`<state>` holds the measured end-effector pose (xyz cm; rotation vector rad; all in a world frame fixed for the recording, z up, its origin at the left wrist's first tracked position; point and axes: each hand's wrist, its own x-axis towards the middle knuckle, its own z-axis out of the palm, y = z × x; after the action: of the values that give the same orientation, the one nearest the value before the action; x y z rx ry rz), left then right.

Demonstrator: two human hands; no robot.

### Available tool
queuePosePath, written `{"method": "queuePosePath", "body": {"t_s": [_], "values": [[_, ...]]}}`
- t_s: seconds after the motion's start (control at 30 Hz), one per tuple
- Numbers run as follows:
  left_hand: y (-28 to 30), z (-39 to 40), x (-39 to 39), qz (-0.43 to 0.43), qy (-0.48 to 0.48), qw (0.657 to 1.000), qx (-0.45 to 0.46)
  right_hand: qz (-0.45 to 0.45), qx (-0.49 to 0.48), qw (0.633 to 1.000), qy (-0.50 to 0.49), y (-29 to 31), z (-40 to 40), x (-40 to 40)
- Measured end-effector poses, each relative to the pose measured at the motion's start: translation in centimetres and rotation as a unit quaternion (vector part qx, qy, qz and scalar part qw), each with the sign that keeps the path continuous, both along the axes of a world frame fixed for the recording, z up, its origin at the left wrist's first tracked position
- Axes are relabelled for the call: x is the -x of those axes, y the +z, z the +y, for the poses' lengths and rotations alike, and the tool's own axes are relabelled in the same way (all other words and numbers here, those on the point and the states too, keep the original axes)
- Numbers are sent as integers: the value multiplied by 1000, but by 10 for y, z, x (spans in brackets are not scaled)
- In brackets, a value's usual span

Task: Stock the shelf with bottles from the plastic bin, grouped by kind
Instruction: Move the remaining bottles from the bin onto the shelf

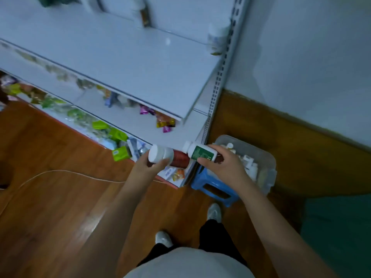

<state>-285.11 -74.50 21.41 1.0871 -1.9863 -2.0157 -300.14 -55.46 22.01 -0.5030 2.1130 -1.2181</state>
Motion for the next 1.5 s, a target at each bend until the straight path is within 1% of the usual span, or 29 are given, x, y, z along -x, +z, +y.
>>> {"method": "queuePosePath", "body": {"t_s": [0.1,0.2,0.3,0.4,0.5,0.67,0.77,0.87,0.93,1.0,1.13,1.2,1.3,1.4,1.5], "values": [[29,-32,-47,44,56,997,-14,-28,39,999,24,26,-35,-50],[53,-62,-83,67,88,994,-18,-56,68,995,51,42,-74,-89],[75,-86,-109,107,127,985,-43,-57,93,991,71,64,-112,-115],[91,-111,-118,137,160,976,-61,-84,140,985,59,87,-150,-125],[111,-144,-117,179,194,963,-59,-144,208,966,46,110,-193,-121],[134,-207,-97,192,219,956,-21,-208,294,933,23,136,-270,-89],[139,-250,-76,192,218,957,9,-244,315,917,-14,133,-320,-61],[143,-299,-48,177,213,960,24,-256,309,915,-42,127,-372,-30],[147,-332,-29,159,202,966,37,-242,302,921,-44,125,-404,-11],[151,-365,-9,146,205,967,50,-206,282,936,-35,123,-437,8],[157,-425,25,130,211,967,65,-95,216,972,1,117,-510,49],[157,-451,37,122,213,967,74,-46,188,981,2,120,-550,67],[157,-483,48,111,217,966,81,41,183,982,-14,127,-608,90],[155,-505,53,102,218,968,79,142,179,973,-12,126,-659,109],[154,-527,55,92,218,968,78,198,163,967,-7,111,-700,126]]}}
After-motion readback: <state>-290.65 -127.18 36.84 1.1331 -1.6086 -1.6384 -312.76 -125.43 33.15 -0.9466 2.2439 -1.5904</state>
